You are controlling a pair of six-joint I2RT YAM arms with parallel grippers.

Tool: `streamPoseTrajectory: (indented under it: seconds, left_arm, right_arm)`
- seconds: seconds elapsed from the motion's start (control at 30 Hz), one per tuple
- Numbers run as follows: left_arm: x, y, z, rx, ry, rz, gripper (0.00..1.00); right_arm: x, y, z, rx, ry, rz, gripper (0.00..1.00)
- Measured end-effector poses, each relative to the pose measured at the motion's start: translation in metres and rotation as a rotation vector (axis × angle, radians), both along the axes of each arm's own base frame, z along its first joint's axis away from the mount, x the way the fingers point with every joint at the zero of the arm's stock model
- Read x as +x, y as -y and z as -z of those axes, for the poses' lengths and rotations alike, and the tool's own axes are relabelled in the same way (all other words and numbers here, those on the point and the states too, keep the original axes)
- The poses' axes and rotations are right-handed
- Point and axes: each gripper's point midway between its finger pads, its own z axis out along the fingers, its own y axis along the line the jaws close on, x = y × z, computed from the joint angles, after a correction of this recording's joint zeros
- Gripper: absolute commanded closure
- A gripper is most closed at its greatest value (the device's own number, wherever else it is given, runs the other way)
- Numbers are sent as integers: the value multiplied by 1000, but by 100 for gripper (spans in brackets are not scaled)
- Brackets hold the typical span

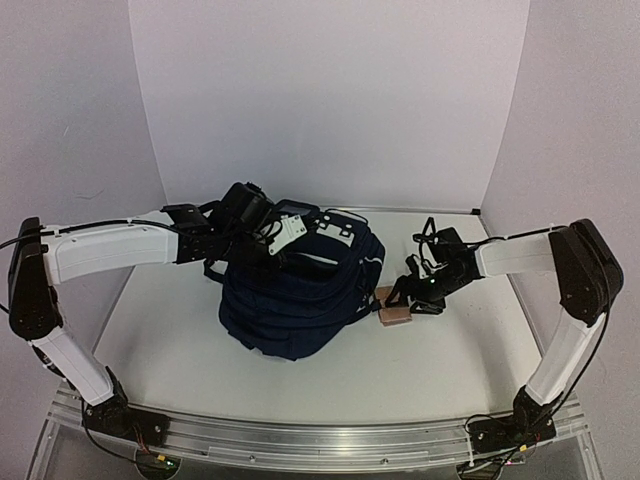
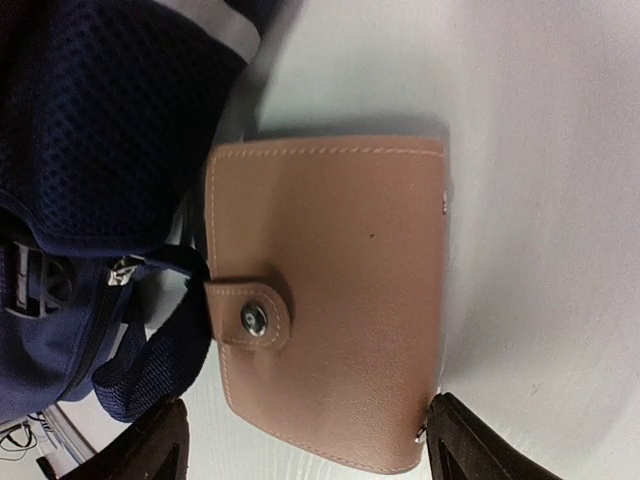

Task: Pack the student bag
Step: Pick up the personal item from the center of the board.

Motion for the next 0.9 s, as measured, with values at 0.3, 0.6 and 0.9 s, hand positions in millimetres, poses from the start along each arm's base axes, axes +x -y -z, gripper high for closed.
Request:
streamPoseTrajectory:
  seconds: [0.3, 0.6, 0.9]
  left_arm:
    - [1, -1, -14, -55, 0, -36, 100]
    - [3, -2, -21, -85, -8, -62, 100]
    - [2, -3, -33, -123, -52, -95, 100]
  right_arm:
    - [-5, 6, 9, -39, -22, 23, 49]
    - [2, 11, 19, -78, -22, 58, 69]
    - [12, 5, 13, -34, -1, 94, 100]
